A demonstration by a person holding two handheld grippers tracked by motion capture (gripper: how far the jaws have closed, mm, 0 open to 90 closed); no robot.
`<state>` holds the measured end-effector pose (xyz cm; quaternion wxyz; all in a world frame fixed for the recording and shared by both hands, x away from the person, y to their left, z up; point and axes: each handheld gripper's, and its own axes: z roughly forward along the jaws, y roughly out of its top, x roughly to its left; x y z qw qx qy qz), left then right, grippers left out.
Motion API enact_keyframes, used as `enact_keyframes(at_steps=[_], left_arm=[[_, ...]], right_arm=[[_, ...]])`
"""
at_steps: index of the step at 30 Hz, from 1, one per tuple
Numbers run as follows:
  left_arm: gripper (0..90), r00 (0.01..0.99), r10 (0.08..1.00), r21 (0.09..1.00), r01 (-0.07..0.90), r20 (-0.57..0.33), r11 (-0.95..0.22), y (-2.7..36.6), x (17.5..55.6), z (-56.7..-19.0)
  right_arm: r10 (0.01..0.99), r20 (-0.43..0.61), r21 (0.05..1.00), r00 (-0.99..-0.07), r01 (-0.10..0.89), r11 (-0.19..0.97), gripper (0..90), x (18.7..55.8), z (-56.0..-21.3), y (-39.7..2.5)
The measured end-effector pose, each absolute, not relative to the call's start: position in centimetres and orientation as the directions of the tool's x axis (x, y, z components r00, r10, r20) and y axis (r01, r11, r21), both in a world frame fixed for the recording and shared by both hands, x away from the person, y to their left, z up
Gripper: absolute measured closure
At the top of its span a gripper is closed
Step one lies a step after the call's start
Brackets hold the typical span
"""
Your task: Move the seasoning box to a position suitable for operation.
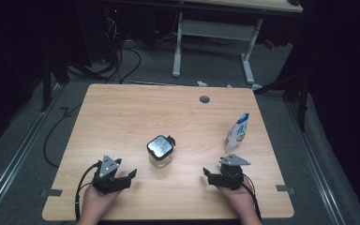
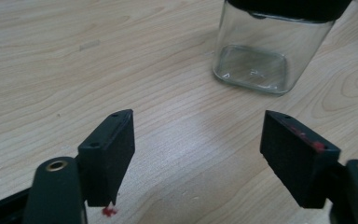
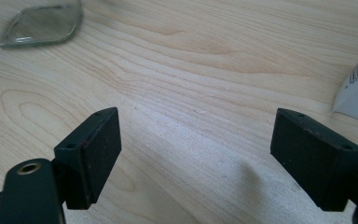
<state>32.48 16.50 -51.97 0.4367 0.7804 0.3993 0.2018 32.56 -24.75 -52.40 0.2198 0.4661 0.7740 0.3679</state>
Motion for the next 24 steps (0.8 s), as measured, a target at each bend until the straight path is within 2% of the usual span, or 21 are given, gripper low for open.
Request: enact_keyframes(at_steps=[3,5,7,9,18,24], left_arm=[[28.2,0.602,0.797,0.850,0.444,-0.048,-0.284,16.6,32.4,-51.8],[29.8,0.606,0.794,0.852,0.442,-0.053,-0.280,16.9,32.2,-51.8],[30.2,0.608,0.792,0.852,0.443,-0.057,-0.279,17.0,32.2,-51.9],[31.3,0.612,0.789,0.855,0.439,-0.060,-0.276,17.4,32.2,-51.9],[32.1,0.609,0.792,0.859,0.430,-0.048,-0.278,17.8,32.0,-51.7],[32.1,0.610,0.791,0.856,0.429,-0.039,-0.289,17.5,31.9,-51.9]], right_arm=[[0.887,0.010,0.780,-0.462,0.559,0.282,19.7,32.5,-52.4,-24.8],[0.885,0.029,0.796,-0.465,0.546,0.261,24.8,32.2,-52.2,-24.8],[0.885,0.028,0.801,-0.464,0.540,0.258,25.9,32.2,-52.2,-24.7],[0.886,0.019,0.811,-0.463,0.525,0.257,31.7,32.0,-52.0,-24.6],[0.871,0.003,0.817,-0.492,0.504,0.282,44.6,31.5,-52.0,-24.6],[0.867,0.021,0.823,-0.498,0.501,0.268,42.5,31.4,-51.6,-24.8]])
